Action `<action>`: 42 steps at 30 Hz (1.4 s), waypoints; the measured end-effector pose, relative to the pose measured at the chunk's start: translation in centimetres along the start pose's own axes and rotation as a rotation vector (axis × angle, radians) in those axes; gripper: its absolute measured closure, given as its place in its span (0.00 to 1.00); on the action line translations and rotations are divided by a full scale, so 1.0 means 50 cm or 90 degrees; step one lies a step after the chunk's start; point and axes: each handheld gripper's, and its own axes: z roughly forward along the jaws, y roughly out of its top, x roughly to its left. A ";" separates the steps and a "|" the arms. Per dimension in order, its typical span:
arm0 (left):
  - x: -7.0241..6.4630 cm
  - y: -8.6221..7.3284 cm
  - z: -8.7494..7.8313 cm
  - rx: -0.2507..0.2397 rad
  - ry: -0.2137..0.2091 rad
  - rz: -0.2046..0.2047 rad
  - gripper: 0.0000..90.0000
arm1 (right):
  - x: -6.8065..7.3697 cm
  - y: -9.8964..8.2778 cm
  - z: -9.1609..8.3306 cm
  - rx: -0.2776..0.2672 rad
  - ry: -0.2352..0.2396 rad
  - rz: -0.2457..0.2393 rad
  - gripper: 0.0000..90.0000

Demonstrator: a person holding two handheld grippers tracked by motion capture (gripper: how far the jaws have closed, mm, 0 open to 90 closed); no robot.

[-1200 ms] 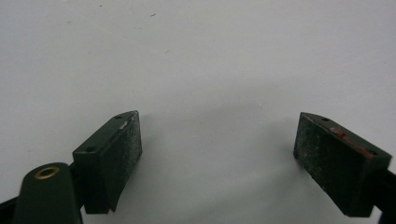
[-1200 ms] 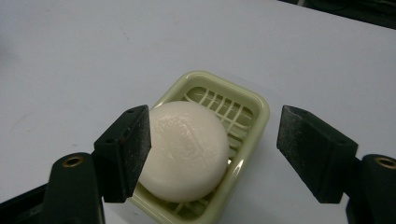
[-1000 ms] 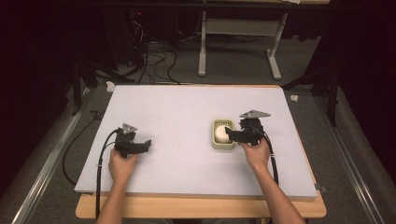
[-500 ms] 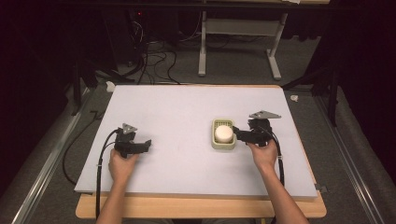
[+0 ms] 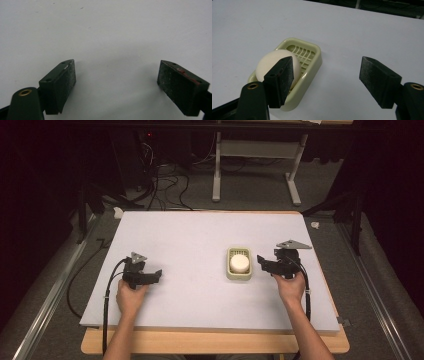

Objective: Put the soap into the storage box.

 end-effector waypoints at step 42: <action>0.000 0.000 0.000 0.000 0.001 0.001 0.18 | -0.064 -0.040 -0.046 -0.007 -0.043 0.049 0.33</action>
